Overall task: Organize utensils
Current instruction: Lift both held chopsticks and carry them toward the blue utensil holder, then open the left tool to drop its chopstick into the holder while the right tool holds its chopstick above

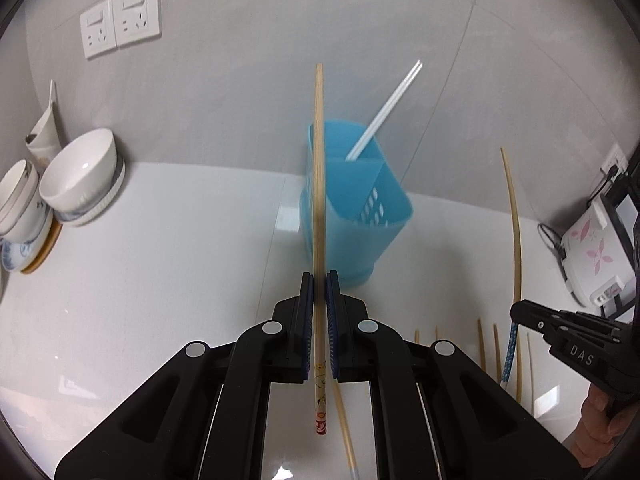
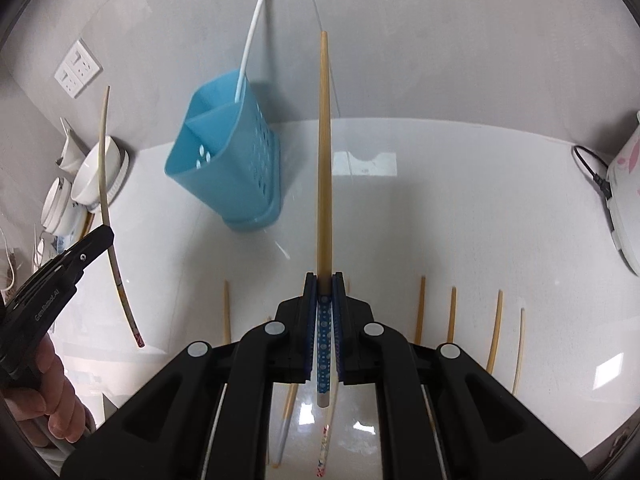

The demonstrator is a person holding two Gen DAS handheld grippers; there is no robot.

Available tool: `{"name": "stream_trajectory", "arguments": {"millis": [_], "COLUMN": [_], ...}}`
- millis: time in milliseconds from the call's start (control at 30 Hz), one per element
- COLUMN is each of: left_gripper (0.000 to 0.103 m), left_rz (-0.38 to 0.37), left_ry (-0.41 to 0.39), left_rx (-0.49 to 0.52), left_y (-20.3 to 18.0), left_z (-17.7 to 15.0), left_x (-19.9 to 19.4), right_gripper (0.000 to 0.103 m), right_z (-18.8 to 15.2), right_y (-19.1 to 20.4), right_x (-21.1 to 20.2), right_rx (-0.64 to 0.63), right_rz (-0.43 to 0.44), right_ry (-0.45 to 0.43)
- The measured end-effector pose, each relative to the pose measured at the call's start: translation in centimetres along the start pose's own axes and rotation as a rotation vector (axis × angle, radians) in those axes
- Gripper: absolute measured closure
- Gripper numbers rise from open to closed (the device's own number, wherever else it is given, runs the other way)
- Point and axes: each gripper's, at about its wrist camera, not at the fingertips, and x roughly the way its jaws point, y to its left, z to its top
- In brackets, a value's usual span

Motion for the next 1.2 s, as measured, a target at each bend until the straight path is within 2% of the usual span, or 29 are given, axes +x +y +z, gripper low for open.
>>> {"name": "stream_trajectory", "arguments": {"millis": [200,400,600,767,1200], "left_gripper": [0.097,0.097,0.097,0.097,0.097], "left_rz": [-0.024,-0.066,-0.094,-0.105,-0.082], "left_ry": [-0.114,-0.312,-0.416,-0.429,-0.332], "left_rx": [0.001,0.024,0.035,0.056,0.090], "left_y": [-0.5,-1.9,-2.8,-3.1,-3.2], "left_z": [3.2,5.7,7.2,7.3,5.9], "left_x": [-0.1,-0.3,0.9,3.2,9.3], "right_gripper": [0.096,0.096,0.096,0.096,0.096], "right_z": [2.6,4.8,6.2,6.8,7.8], "right_y": [0.1,0.4,1.1,1.6,1.8], "right_x": [-0.5,-1.0,-0.6,-0.1,1.6], "right_rx": [0.003,-0.002,-0.014,-0.019,-0.022], "right_rz": [0.018,0.054,0.068,0.076,0.079], "right_ry": [-0.075,-0.151,-0.184,-0.196,-0.181]}}
